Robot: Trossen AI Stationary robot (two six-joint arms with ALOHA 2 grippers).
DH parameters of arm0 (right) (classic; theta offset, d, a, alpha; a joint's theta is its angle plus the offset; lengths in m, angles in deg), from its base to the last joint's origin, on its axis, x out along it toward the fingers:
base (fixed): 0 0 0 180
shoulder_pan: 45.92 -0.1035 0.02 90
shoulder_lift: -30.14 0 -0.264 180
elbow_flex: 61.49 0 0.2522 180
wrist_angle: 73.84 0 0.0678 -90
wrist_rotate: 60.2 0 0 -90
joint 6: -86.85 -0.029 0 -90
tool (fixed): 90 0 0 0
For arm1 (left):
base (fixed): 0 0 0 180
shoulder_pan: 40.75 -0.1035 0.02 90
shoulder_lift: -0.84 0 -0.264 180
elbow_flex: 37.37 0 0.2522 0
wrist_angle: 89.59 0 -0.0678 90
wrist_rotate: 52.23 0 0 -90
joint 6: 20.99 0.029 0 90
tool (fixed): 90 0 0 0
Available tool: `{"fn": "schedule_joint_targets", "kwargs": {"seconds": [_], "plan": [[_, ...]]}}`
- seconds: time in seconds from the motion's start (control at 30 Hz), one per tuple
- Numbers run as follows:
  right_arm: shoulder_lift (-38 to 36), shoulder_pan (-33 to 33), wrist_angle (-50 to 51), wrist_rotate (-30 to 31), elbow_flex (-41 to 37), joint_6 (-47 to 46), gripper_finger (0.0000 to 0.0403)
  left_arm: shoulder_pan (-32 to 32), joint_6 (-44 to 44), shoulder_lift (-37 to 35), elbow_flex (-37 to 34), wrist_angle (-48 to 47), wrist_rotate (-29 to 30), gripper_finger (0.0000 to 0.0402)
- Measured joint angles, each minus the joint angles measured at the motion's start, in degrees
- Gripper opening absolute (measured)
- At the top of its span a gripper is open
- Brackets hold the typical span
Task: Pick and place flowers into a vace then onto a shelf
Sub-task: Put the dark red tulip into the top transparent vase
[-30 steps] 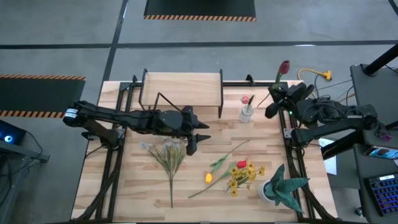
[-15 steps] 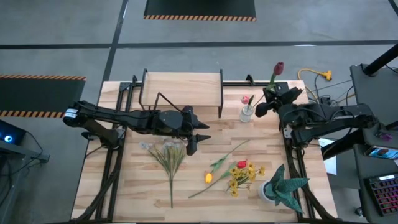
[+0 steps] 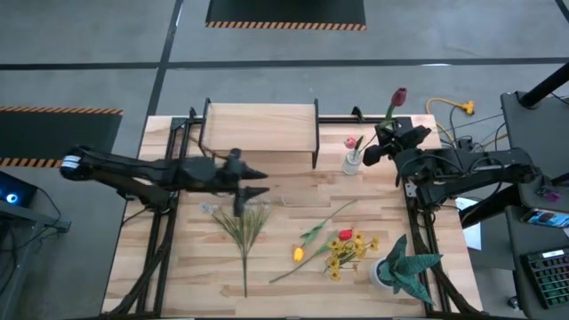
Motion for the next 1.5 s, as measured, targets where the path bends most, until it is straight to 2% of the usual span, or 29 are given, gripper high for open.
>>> {"fn": "schedule_joint_targets", "kwargs": {"seconds": [0.23,0.47,0.8,1.03,1.5], "plan": [[1.2,0.0,-0.6,1.7,-1.2,-0.3,0.0013,0.0,-0.1,-14.8,-21.2,16.3,0.0,0.0174],[2.2,0.0,-0.6,3.1,-2.2,-4.1,0.0013,0.0,-0.1,-26.4,-33.4,22.7,0.1,0.0173],[3.6,0.1,-3.0,4.5,-2.2,-4.0,0.0013,0.0,0.1,-35.4,-40.4,22.7,0.1,0.0173],[4.7,0.2,-3.0,4.5,-2.2,-3.8,0.0013,0.0,0.1,-39.1,-44.3,22.7,3.8,0.0164],[11.2,0.6,-3.0,4.4,-2.2,-3.9,0.0013,0.0,-0.1,-40.9,-45.0,22.5,5.3,0.0159]]}}
